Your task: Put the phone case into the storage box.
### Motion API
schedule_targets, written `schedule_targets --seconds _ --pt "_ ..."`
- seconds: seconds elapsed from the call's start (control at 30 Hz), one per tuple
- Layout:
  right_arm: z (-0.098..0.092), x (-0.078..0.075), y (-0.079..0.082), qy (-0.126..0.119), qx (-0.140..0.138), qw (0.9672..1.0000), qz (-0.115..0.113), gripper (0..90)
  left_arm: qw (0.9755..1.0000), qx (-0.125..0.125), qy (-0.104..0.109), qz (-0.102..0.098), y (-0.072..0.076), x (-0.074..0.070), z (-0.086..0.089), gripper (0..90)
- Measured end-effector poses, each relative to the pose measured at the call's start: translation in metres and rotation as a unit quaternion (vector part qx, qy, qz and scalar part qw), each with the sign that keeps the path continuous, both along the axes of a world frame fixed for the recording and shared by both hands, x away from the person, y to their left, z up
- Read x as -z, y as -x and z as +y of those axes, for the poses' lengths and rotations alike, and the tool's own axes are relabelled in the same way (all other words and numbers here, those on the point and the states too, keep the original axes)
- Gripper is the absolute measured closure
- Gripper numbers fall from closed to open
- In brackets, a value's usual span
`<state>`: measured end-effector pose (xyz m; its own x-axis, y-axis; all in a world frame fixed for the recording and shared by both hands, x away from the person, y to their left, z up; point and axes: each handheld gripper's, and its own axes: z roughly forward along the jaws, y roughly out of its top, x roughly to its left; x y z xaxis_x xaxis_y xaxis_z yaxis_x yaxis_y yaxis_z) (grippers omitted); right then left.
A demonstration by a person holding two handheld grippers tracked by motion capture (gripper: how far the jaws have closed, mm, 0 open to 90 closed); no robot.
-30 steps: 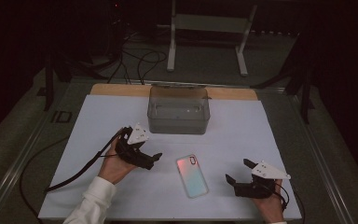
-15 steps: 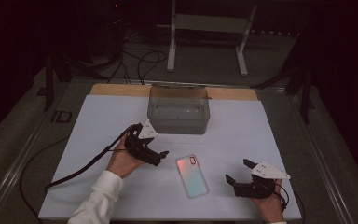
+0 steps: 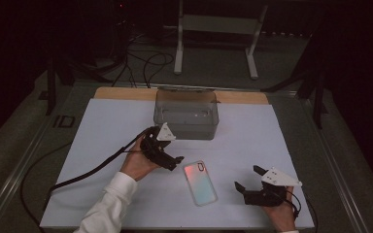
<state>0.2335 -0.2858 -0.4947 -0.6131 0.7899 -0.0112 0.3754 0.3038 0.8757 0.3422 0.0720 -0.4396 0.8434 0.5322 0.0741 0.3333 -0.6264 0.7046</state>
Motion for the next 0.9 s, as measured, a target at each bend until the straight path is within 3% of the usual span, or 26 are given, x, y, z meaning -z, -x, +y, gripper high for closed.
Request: schedule_targets --seconds 0.37,0.7,0.9 --pt "0.000 0.000 0.000 0.001 -0.002 1.0000 0.001 9.2 0.9999 0.006 -0.004 0.014 -0.008 0.008 -0.010 5.8" --pt "0.001 0.001 -0.001 0.005 -0.006 1.0000 0.001 9.2 0.9990 0.003 -0.015 0.042 -0.014 0.030 -0.022 6.3" --pt "0.001 0.001 -0.001 0.005 -0.006 1.0000 0.001 9.2 0.9982 0.005 -0.033 0.051 -0.016 0.040 -0.028 8.2"
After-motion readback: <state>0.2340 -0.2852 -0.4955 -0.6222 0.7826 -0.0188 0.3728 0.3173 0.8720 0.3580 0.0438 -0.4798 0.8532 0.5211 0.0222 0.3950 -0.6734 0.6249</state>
